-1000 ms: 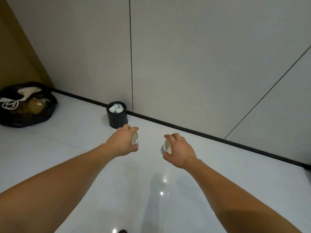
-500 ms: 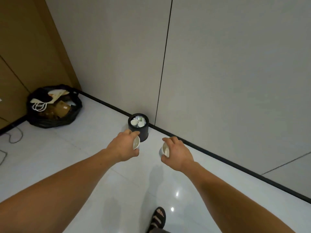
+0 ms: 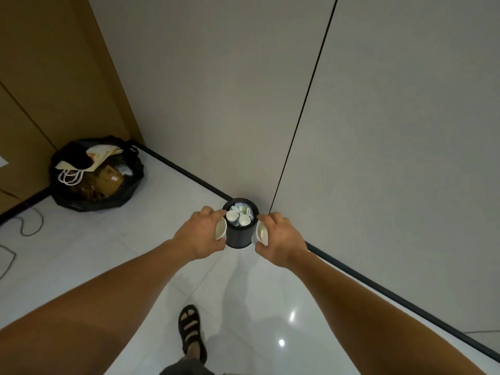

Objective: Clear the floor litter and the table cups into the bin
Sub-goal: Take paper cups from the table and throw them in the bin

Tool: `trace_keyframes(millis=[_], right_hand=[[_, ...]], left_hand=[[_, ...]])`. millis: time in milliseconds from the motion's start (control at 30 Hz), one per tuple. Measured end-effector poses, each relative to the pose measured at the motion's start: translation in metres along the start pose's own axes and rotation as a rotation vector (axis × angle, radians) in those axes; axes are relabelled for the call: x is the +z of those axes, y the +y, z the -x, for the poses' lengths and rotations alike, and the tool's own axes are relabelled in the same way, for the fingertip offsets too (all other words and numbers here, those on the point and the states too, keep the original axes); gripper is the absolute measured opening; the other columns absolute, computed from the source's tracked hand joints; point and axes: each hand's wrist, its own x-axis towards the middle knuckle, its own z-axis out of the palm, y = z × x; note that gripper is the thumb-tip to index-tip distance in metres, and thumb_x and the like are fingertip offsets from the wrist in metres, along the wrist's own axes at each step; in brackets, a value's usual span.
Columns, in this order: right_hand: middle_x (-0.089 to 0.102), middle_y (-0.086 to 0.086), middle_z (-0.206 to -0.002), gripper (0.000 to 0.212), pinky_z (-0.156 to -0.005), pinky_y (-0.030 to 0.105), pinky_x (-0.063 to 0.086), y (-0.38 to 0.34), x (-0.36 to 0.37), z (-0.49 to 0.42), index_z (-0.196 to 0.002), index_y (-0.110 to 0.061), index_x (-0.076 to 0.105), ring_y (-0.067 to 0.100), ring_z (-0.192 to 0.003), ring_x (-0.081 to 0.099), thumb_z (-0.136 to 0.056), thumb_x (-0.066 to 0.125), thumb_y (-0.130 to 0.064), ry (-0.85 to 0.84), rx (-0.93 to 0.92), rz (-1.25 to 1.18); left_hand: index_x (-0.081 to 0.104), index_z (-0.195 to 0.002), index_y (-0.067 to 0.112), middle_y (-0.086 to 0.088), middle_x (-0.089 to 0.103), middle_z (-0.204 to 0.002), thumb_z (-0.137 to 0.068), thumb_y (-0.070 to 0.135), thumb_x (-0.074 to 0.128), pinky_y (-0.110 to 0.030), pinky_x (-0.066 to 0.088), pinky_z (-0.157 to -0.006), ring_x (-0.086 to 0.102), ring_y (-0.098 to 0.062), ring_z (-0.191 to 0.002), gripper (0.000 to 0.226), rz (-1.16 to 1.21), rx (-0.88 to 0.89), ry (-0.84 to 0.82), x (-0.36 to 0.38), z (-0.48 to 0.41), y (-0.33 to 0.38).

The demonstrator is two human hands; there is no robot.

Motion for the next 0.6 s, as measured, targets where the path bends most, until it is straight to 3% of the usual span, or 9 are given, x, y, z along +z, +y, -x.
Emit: trace_keyframes(millis=[300, 600], right_hand=[[0.042, 0.002, -0.139, 0.073, -0.095, 0.035, 0.047, -0.012, 0.022, -0.111, -0.145, -0.026, 0.032, 0.025, -0.12, 0.045, -0.082, 0.066, -0.045, -0.002, 0.168, -0.066], [0.041, 0.0, -0.138, 0.072, -0.09, 0.032, 0.046, 0.047, 0.071, -0.198, -0.143, -0.027, 0.033, 0.023, -0.118, 0.045, -0.082, 0.066, -0.043, -0.065, 0.319, -0.205]], left_hand=[[0.031, -0.145, 0.025, -0.005, 0.039, -0.136, -0.084, 0.038, 0.064, -0.035, 0.043, -0.094, 0.041, -0.025, -0.121, 0.071, -0.019, 0.137, -0.121, -0.021, -0.136, -0.066], [0.033, -0.145, 0.023, -0.006, 0.04, -0.135, -0.082, 0.037, 0.066, -0.035, 0.042, -0.093, 0.043, -0.027, -0.119, 0.072, -0.024, 0.166, -0.255, 0.019, -0.26, -0.085]])
